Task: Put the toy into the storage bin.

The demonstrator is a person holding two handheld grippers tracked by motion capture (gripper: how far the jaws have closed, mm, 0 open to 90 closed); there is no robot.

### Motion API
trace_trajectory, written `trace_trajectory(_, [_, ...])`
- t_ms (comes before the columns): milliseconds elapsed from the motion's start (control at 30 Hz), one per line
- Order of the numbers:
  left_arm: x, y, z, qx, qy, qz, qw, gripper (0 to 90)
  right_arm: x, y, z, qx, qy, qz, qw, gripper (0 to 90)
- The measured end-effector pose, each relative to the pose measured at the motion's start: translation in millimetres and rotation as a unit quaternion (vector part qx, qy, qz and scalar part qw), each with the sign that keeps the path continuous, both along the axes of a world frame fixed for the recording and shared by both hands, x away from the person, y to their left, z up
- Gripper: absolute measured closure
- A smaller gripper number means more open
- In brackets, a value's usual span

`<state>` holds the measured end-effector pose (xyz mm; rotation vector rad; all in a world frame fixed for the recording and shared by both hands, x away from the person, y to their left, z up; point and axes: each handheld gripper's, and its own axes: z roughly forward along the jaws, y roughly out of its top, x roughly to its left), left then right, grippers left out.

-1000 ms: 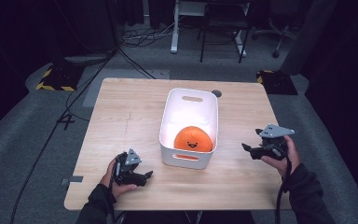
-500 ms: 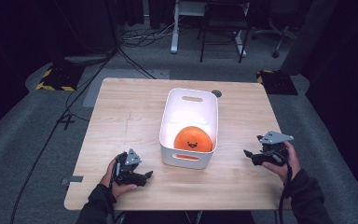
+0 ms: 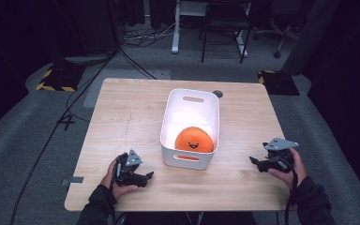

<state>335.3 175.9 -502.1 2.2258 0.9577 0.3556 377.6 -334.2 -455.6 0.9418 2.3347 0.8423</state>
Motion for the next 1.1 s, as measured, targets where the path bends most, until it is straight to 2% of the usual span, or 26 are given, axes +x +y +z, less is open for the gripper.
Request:
trace_trajectory(367, [0.1, 0.1, 0.0, 0.000, 0.001, -0.001, 1.0000, 15.6, -9.0, -13.3, -9.5, -0.002, 0.015, -0.010, 0.9998, 20.0])
trace_trajectory(533, [0.0, 0.0, -0.1, 0.000, 0.001, 0.000, 1.0000, 15.6, -14.4, -21.5, -13.2, 0.004, 0.026, -0.003, 0.9996, 19.6])
trace_trajectory(700, [0.0, 0.0, -0.1, 0.000, 0.001, 0.000, 1.0000, 15.6, -19.9, -27.1, -19.3, 0.002, 0.033, -0.006, 0.9994, 19.4])
trace_trajectory(867, [0.1, 0.0, -0.1, -0.001, 0.001, 0.000, 1.0000, 15.6, -26.0, -33.1, -24.3, 0.012, 0.046, -0.003, 0.9989, 19.0])
trace_trajectory(1100, [0.1, -0.1, -0.4, -0.001, 0.000, 0.002, 1.0000, 15.6, -32.8, -38.3, -33.0, 0.013, 0.053, -0.009, 0.9984, 18.9])
